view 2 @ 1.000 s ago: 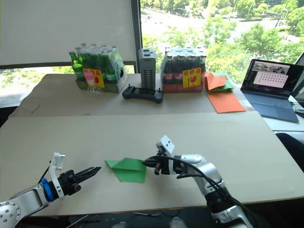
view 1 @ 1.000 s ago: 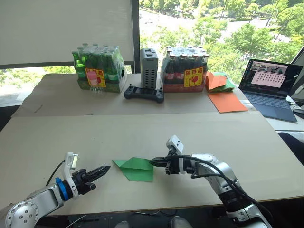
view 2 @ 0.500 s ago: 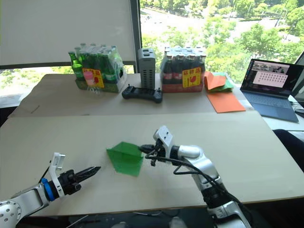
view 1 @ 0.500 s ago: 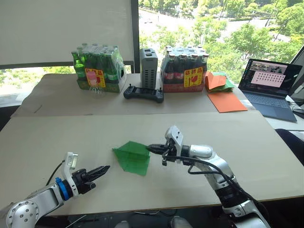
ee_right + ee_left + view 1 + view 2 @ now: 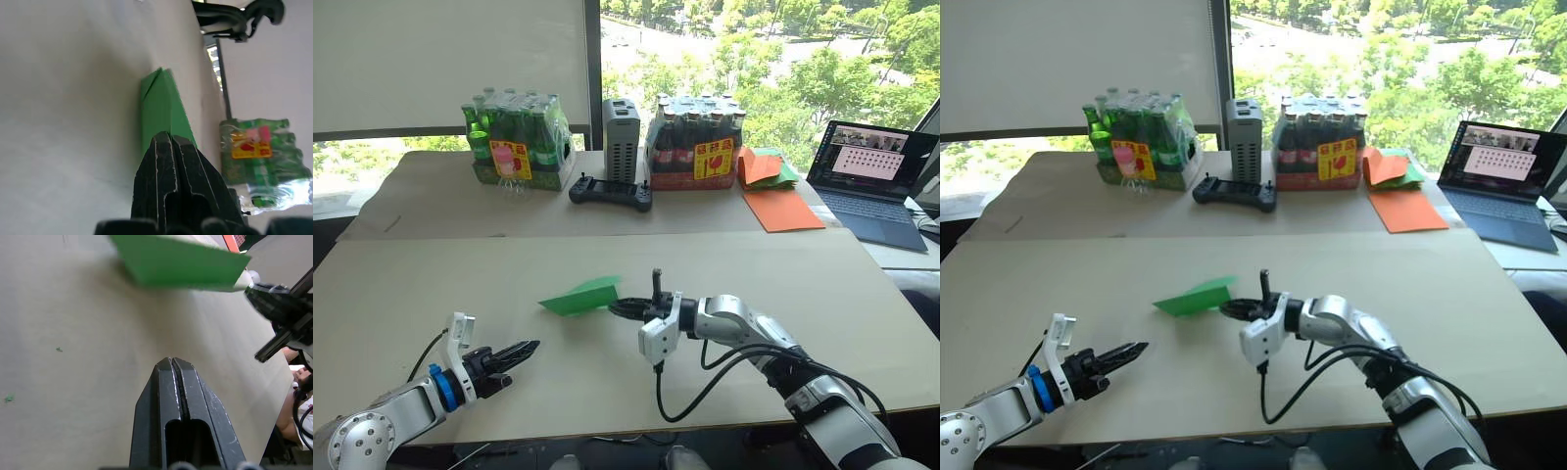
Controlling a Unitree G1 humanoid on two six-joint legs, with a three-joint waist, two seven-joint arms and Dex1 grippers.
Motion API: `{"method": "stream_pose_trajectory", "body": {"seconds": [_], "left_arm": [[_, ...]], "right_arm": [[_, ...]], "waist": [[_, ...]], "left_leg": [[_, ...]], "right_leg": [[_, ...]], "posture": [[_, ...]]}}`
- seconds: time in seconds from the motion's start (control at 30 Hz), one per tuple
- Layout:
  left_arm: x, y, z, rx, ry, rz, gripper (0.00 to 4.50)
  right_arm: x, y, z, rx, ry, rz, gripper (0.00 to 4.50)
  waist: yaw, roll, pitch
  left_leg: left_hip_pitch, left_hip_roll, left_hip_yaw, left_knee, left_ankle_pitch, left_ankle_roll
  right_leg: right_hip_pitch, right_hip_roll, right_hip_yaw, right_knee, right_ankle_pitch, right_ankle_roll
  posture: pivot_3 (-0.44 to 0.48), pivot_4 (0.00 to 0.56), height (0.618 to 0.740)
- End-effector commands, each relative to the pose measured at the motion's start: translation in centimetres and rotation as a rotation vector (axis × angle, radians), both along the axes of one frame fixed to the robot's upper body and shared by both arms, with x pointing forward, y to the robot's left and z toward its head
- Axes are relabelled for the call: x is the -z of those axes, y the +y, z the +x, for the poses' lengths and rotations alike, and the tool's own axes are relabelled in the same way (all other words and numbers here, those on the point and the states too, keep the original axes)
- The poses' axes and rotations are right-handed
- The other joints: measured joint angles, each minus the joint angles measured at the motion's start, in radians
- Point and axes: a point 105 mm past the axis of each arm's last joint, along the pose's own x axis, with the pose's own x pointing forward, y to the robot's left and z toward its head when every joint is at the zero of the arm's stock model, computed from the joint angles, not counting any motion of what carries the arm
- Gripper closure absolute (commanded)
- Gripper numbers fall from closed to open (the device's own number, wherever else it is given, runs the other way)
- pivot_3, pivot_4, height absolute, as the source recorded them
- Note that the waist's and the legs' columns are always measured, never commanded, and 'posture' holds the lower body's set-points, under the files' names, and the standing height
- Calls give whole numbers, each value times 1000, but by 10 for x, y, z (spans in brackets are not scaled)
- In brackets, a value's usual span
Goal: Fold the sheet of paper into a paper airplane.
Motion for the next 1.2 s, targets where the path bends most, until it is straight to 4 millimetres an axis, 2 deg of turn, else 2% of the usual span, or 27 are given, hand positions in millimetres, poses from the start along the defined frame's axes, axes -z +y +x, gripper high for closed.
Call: {"method": "stream_pose_trajectory", "body": {"seconds": [0.03,0.2,0.37,0.5,0.53,0.63,0.87,1.0,1.2], "left_arm": [[-8,3,1,-8,-37,13,4500],[-8,2,1,-8,-34,15,4500],[-7,-1,1,-3,-34,10,4500],[-8,-2,2,1,-36,8,4500],[-11,-2,3,-3,-45,-3,4500],[-20,-7,9,-1,-78,-27,4500],[-40,-46,20,100,-152,-29,4500],[-32,-58,28,131,-147,19,4500],[-11,-63,47,110,-121,114,4500]], "right_arm": [[-14,4,-6,-53,2,59,4464],[-24,2,-8,-28,322,171,2931],[-51,2,-13,-44,665,330,1185],[-68,4,-8,-19,820,439,1185],[-71,4,-1,14,856,488,1185],[-72,4,11,89,907,553,1185],[-66,2,19,159,927,571,1185],[-67,3,21,172,926,590,1185],[-71,4,26,198,920,632,1185]], "waist": [[-3,0,0],[-1,0,0],[0,0,0],[2,0,0],[3,0,0],[4,0,0],[10,0,0],[3,0,0],[1,0,0]], "left_leg": [[0,0,0,0,0,0],[1,0,-1,0,0,0],[1,0,-1,0,0,0],[2,0,-2,0,0,0],[2,0,-2,0,0,0],[1,0,-2,0,0,0],[0,-1,-1,0,0,0],[0,-1,-1,0,0,0],[0,-1,-2,0,0,0]], "right_leg": [[0,0,0,0,0,0],[2,0,0,0,0,0],[2,0,0,0,0,0],[2,0,-1,1,0,0],[2,0,-1,1,0,0],[1,0,-1,1,0,0],[1,-1,-1,0,0,0],[1,0,-1,1,0,0],[1,0,-1,1,0,0]], "posture": [[0,150,727],[0,150,727],[0,150,727],[0,150,727],[0,150,727],[0,150,727],[0,150,727],[0,150,727],[0,150,727]]}}
